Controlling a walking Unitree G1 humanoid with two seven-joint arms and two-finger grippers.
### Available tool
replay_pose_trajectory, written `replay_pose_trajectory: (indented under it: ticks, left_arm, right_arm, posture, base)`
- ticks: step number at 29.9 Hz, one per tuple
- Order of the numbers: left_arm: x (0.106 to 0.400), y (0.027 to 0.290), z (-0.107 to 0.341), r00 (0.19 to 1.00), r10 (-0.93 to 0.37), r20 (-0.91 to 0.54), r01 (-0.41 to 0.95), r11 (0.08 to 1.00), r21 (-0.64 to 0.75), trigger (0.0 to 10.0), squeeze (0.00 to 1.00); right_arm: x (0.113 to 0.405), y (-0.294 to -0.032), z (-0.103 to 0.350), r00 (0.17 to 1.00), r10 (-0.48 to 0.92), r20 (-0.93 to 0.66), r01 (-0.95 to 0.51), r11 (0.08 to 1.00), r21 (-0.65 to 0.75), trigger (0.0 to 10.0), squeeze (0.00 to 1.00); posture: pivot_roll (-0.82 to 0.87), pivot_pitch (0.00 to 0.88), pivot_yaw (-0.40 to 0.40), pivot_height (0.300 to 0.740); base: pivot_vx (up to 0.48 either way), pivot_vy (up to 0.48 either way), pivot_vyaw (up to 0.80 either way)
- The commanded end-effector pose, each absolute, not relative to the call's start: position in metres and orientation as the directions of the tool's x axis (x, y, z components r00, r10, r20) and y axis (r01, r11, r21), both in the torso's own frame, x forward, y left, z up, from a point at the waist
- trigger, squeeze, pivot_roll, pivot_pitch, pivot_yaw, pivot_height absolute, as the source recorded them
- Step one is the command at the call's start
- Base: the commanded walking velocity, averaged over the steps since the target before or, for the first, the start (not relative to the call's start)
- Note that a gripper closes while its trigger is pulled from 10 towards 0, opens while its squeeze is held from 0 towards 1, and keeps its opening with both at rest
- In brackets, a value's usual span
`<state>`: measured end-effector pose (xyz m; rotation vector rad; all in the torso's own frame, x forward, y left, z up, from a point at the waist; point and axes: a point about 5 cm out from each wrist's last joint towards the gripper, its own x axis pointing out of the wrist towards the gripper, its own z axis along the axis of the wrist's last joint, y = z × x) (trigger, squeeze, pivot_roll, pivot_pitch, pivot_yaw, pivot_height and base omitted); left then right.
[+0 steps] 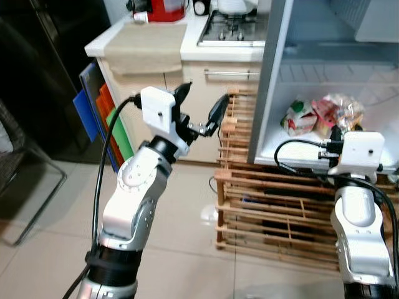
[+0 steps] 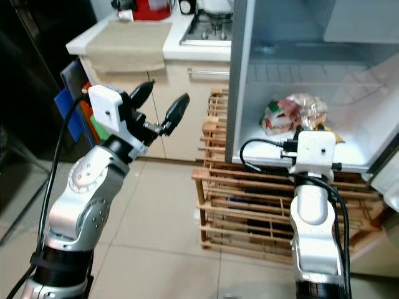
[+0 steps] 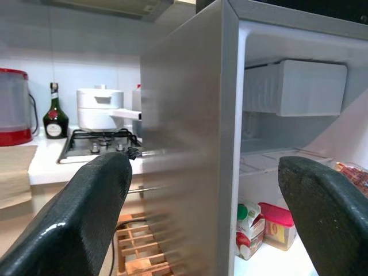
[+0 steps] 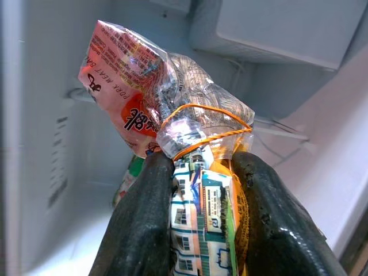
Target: Restocking fridge
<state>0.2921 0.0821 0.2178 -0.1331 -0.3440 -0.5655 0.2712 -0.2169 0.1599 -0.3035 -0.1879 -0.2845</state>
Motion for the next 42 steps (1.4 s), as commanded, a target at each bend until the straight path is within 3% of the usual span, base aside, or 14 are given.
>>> replay_pose_trajectory:
  ticks: [1, 5, 19, 29, 42]
  left_arm:
    - [0.292, 0.080, 0.213, 0.791, -0.524, 0.316, 0.548, 0.836, 0.015, 10.0, 0.00]
    - [0.291, 0.073, 0.206, 0.777, -0.568, 0.272, 0.577, 0.815, 0.057, 10.0, 0.00]
    - [0.293, 0.078, 0.205, 0.797, -0.537, 0.277, 0.563, 0.826, -0.020, 10.0, 0.00]
    - [0.294, 0.079, 0.207, 0.796, -0.529, 0.293, 0.560, 0.828, -0.024, 10.0, 0.00]
    - [0.294, 0.076, 0.206, 0.784, -0.549, 0.289, 0.572, 0.820, 0.004, 10.0, 0.00]
  right_arm:
    - [0.274, -0.213, 0.165, 0.942, -0.225, 0.250, 0.289, 0.922, -0.259, 0.0, 0.12]
    - [0.277, -0.215, 0.167, 0.939, -0.232, 0.255, 0.297, 0.920, -0.258, 0.0, 0.12]
    - [0.281, -0.213, 0.169, 0.939, -0.221, 0.263, 0.289, 0.922, -0.258, 0.0, 0.12]
    - [0.285, -0.205, 0.168, 0.951, -0.175, 0.254, 0.245, 0.929, -0.278, 0.0, 0.11]
    - [0.288, -0.201, 0.163, 0.959, -0.155, 0.237, 0.219, 0.936, -0.276, 0.0, 0.11]
  posture:
    - [-0.14, 0.000, 0.073, 0.740]
    - [-0.14, 0.000, 0.072, 0.740]
    - [-0.14, 0.000, 0.075, 0.740]
    - [-0.14, 0.000, 0.072, 0.740]
    - [-0.13, 0.000, 0.070, 0.740]
  base:
    - [0.000, 0.000, 0.00]
    - [0.000, -0.232, 0.00]
    - [0.254, -0.391, 0.00]
    - [0.000, 0.000, -0.52]
    - [0.000, 0.000, 0.00]
